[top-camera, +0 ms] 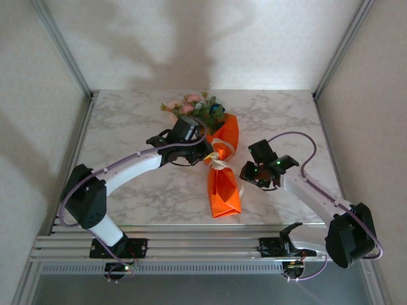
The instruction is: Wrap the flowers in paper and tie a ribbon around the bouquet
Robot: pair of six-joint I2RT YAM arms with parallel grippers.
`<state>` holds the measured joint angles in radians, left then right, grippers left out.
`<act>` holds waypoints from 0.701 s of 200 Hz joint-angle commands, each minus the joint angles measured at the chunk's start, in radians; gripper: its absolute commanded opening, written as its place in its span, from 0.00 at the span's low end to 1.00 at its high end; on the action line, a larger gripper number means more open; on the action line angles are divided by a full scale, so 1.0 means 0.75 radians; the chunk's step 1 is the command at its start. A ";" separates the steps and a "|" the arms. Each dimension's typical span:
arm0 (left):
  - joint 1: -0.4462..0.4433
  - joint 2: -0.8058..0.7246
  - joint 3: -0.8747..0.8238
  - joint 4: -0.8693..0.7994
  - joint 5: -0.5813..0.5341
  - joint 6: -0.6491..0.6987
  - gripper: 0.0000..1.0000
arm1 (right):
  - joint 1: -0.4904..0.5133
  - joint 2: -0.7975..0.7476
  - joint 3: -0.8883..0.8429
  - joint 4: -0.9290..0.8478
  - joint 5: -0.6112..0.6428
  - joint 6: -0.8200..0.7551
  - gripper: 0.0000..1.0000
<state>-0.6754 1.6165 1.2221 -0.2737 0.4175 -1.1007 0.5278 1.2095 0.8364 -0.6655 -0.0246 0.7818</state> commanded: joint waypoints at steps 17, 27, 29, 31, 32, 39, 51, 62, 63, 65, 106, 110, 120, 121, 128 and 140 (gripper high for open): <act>-0.014 -0.025 0.007 -0.033 -0.029 -0.005 0.00 | -0.006 -0.060 0.031 0.101 -0.083 0.123 0.38; -0.014 -0.025 0.013 -0.034 -0.029 -0.006 0.00 | -0.006 -0.037 0.017 0.211 -0.129 0.160 0.36; -0.014 -0.026 0.014 -0.034 -0.028 -0.005 0.00 | -0.005 -0.030 0.013 0.235 -0.139 0.171 0.35; -0.014 -0.028 0.017 -0.035 -0.027 -0.005 0.00 | -0.004 -0.024 0.009 0.259 -0.147 0.183 0.35; -0.014 -0.027 0.018 -0.034 -0.028 -0.005 0.00 | -0.004 -0.019 0.007 0.271 -0.152 0.189 0.35; -0.014 -0.028 0.026 -0.044 -0.034 -0.005 0.00 | -0.004 0.009 0.002 0.333 -0.184 0.242 0.35; -0.014 -0.030 0.037 -0.043 -0.036 -0.006 0.00 | -0.001 0.053 -0.008 0.438 -0.218 0.337 0.36; -0.014 -0.034 0.045 -0.047 -0.041 -0.007 0.00 | 0.004 0.071 -0.015 0.510 -0.217 0.422 0.36; -0.014 -0.034 0.046 -0.047 -0.041 -0.008 0.00 | 0.004 0.073 -0.015 0.515 -0.215 0.430 0.36; -0.014 -0.036 0.046 -0.046 -0.041 -0.010 0.00 | 0.004 0.074 -0.013 0.523 -0.212 0.447 0.36; -0.013 -0.082 0.059 -0.032 -0.056 -0.025 0.00 | 0.009 0.107 0.070 0.543 -0.177 0.465 0.27; -0.012 -0.086 0.063 -0.033 -0.055 -0.026 0.00 | 0.010 0.116 0.089 0.516 -0.173 0.431 0.27; -0.012 -0.091 0.079 -0.040 -0.058 -0.026 0.00 | 0.010 0.129 0.131 0.469 -0.164 0.320 0.25; -0.013 -0.091 0.078 -0.041 -0.059 -0.026 0.00 | 0.010 0.130 0.133 0.467 -0.163 0.307 0.24; -0.012 -0.091 0.090 -0.042 -0.058 -0.022 0.00 | 0.010 0.129 0.143 0.452 -0.147 0.217 0.20; -0.011 -0.089 0.108 -0.059 -0.059 -0.014 0.00 | 0.011 0.114 0.139 0.427 -0.092 0.052 0.18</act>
<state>-0.6754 1.5837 1.2427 -0.2943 0.3946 -1.1049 0.5289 1.3006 0.8993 -0.3038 -0.1532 1.0428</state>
